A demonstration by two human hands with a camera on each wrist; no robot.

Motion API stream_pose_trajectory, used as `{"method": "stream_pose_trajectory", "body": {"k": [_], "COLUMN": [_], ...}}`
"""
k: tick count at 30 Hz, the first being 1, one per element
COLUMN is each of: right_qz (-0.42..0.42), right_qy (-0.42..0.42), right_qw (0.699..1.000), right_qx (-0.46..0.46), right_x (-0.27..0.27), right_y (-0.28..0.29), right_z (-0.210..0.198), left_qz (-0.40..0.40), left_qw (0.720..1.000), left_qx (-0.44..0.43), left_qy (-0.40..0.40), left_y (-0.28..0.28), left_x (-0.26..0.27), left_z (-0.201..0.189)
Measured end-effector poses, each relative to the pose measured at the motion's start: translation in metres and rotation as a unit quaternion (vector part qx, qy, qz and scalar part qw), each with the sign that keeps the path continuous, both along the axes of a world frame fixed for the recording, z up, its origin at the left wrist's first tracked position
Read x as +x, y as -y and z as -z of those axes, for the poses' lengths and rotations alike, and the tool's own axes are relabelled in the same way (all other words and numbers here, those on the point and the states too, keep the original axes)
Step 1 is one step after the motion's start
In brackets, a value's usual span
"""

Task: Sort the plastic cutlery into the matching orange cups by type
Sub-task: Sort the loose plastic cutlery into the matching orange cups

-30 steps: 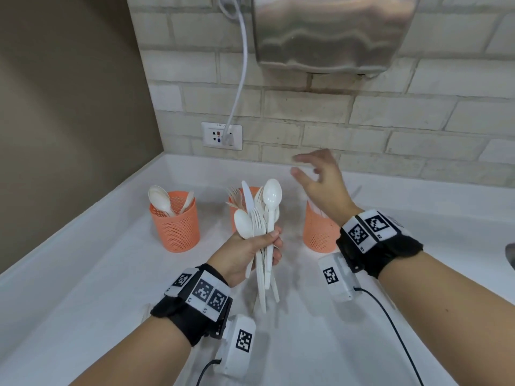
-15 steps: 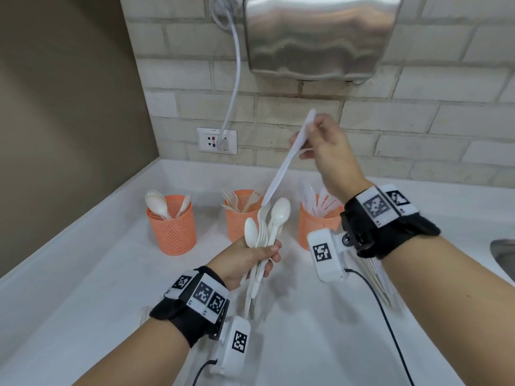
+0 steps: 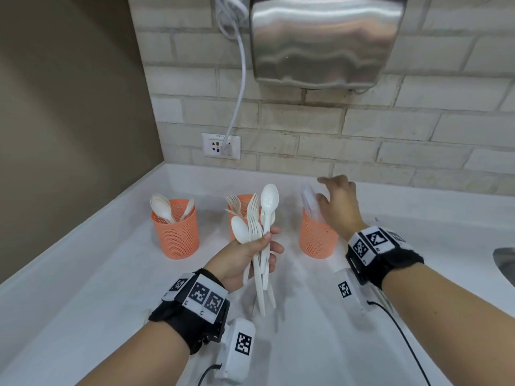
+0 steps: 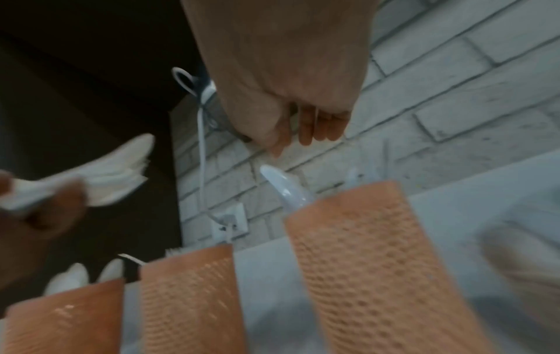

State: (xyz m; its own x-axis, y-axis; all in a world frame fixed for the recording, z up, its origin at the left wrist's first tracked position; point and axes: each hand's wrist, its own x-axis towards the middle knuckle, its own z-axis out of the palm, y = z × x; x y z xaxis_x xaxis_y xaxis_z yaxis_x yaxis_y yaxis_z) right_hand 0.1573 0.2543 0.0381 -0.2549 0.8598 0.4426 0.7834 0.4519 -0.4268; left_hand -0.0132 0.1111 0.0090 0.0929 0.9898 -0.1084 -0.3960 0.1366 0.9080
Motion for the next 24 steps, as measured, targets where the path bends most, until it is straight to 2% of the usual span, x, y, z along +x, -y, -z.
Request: {"method": "stream_pose_trajectory", "body": {"k": [2,3,5,6,9,11,13,15,18,21,23,24], "right_qz": [-0.043,-0.087,-0.171,-0.207,-0.279,-0.296,-0.307,-0.315,-0.279,-0.192,-0.178,-0.186], "right_qy": [-0.076,-0.116,-0.146,-0.148,-0.156,-0.206,-0.259,-0.283,-0.301,-0.416,-0.482,-0.49], "right_qw": [0.995,0.989,0.97,0.949,0.852,0.801,0.769,0.761,0.789,0.796,0.789,0.79], "right_qx": [0.05,0.035,-0.094,-0.188,-0.414,-0.478,-0.497,-0.491,-0.457,-0.396,-0.336,-0.317], "right_x": [-0.014,-0.022,-0.035,-0.04,-0.048,-0.053,-0.056,-0.06,-0.064,-0.066,-0.064,-0.062], "right_y": [0.016,0.025,0.044,0.052,0.063,0.065,0.069,0.074,0.078,0.076,0.074,0.074], "right_z": [-0.01,-0.015,-0.021,-0.022,-0.014,-0.009,-0.007,-0.007,-0.01,-0.012,-0.016,-0.019], "left_qz": [-0.003,-0.007,-0.012,-0.012,-0.017,-0.024,-0.032,-0.037,-0.054,-0.069,-0.075,-0.075], "left_qw": [1.0,1.0,0.999,0.999,1.0,1.0,0.999,0.999,0.998,0.997,0.997,0.997], "left_qx": [0.0,0.0,0.002,0.004,0.004,0.001,-0.002,-0.008,-0.021,-0.017,-0.012,-0.007], "left_qy": [0.023,0.031,0.033,0.033,0.016,0.008,0.021,0.031,0.028,0.014,0.015,0.015], "left_y": [-0.002,-0.002,-0.003,-0.003,0.001,0.003,0.005,0.006,0.007,0.008,0.007,0.007], "left_x": [-0.001,-0.001,-0.001,0.0,0.001,0.0,-0.003,-0.004,-0.005,-0.007,-0.01,-0.011], "left_z": [0.0,0.0,0.0,0.0,-0.002,-0.003,-0.006,-0.009,-0.01,-0.007,-0.003,-0.001]}}
